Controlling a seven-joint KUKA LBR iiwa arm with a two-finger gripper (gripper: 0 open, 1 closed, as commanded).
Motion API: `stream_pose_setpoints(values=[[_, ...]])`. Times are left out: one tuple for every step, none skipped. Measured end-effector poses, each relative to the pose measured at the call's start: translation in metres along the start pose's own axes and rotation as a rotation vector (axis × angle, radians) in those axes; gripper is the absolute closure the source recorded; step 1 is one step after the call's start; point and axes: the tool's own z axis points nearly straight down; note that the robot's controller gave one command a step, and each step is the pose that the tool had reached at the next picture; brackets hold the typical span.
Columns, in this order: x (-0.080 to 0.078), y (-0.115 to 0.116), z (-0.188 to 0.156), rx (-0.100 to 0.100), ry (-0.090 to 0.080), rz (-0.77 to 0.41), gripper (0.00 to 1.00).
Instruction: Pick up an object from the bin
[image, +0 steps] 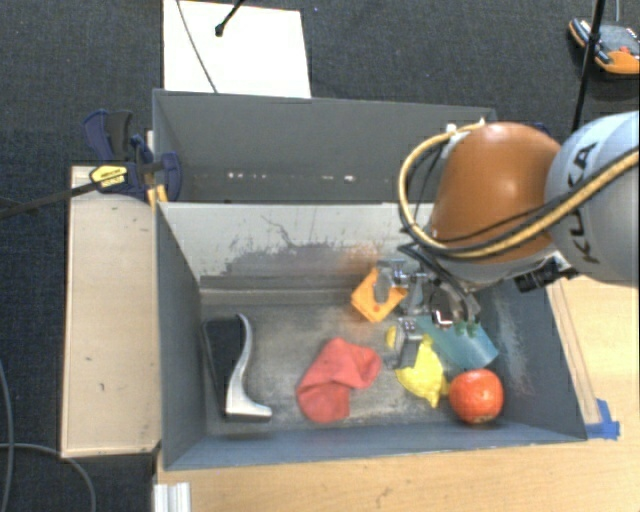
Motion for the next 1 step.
stream_pose_setpoints(values=[[-0.0015,-0.0003,-0.0046,-0.001,-0.009,0.002,0.0]])
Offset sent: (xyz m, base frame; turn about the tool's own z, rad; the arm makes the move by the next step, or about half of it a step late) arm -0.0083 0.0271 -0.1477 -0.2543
